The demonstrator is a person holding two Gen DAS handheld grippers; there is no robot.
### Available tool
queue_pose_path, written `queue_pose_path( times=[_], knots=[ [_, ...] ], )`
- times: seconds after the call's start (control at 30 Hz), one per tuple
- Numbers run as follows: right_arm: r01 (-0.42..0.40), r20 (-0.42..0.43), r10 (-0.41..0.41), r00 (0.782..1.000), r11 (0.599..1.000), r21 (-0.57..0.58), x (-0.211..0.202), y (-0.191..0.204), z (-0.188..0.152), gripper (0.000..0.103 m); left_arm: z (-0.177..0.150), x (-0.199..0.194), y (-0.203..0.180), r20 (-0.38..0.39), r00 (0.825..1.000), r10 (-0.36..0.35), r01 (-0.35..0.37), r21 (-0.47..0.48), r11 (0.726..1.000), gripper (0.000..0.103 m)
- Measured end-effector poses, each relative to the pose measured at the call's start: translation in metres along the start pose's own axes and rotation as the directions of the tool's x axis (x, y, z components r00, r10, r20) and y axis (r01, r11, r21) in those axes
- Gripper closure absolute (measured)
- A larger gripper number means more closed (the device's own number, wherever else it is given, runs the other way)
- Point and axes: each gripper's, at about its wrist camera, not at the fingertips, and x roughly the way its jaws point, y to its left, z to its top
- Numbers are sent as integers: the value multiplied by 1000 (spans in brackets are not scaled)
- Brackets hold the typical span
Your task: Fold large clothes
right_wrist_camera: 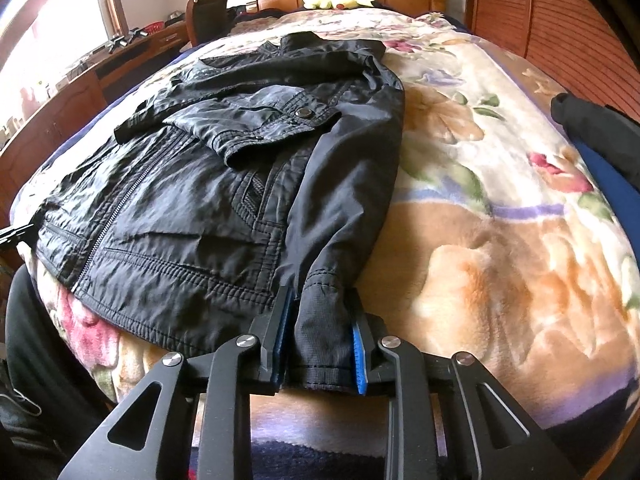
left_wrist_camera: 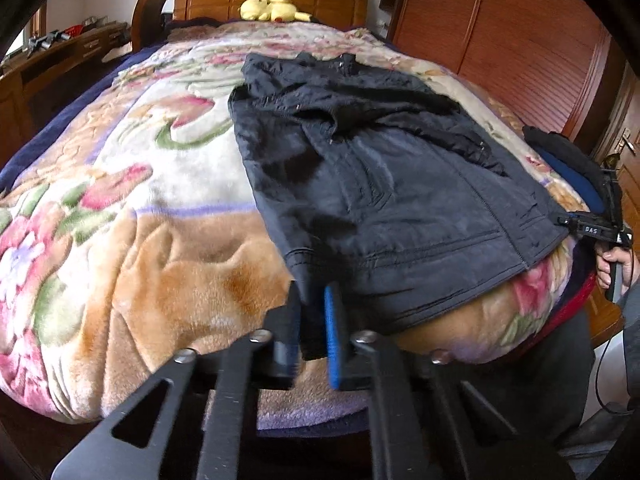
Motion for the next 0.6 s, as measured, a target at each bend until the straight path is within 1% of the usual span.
queue_pose_path(
  times=[0.07,0.2,0.27,0.43,0.6],
  knots=[
    [1,14,-1,1000,1000,-7,-5,3,2,87,6,-12,-2,45,999,-6,6,1,1000,96],
    [-2,104,2,995,1000,0,-31,8,11,91,23,-43,-14,134,991,-8,4,36,999,97],
    [-26,152,25,988,1000,7,-47,11,17,91,31,-53,-19,163,987,-14,5,54,999,97],
    [-62,257,57,965,998,11,-91,20,31,92,50,-88,-32,242,970,-27,4,95,995,98],
    [-84,354,79,932,996,-1,-146,27,36,93,61,-135,-39,317,948,-27,-13,124,992,98]
  ],
)
